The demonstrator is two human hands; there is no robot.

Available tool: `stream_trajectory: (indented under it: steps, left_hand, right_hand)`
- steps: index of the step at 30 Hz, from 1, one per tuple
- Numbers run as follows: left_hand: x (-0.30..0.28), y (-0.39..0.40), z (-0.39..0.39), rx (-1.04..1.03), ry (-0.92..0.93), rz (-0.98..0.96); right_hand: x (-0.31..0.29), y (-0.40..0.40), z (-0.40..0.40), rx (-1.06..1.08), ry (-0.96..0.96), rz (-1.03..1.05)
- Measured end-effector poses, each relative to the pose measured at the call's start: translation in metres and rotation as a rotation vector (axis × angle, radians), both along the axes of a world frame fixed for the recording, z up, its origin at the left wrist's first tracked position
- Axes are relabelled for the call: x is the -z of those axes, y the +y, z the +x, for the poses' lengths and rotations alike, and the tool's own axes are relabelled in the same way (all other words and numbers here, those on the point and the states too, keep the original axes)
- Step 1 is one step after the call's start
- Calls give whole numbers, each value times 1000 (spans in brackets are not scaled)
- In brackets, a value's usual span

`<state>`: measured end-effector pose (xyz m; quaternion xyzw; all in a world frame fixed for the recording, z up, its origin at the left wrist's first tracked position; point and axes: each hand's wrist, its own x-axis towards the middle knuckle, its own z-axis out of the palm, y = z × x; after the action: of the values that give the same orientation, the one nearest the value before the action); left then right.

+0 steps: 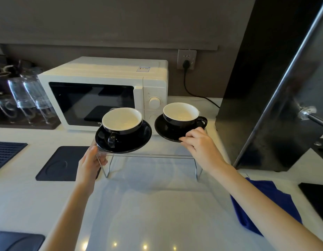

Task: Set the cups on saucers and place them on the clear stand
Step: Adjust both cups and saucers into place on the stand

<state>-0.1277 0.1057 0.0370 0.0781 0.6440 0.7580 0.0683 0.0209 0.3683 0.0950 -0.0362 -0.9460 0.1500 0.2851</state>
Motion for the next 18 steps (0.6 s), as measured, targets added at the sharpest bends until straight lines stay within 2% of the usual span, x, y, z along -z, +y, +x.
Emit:
stream_trajectory:
  steps: [11, 18]
  left_hand:
    - [-1, -4, 3, 70, 55, 16]
    - [0, -5, 1, 96, 57, 20]
  right_hand:
    - [-6, 18, 6, 3, -69, -77]
    - [-4, 22, 7, 21, -33, -134]
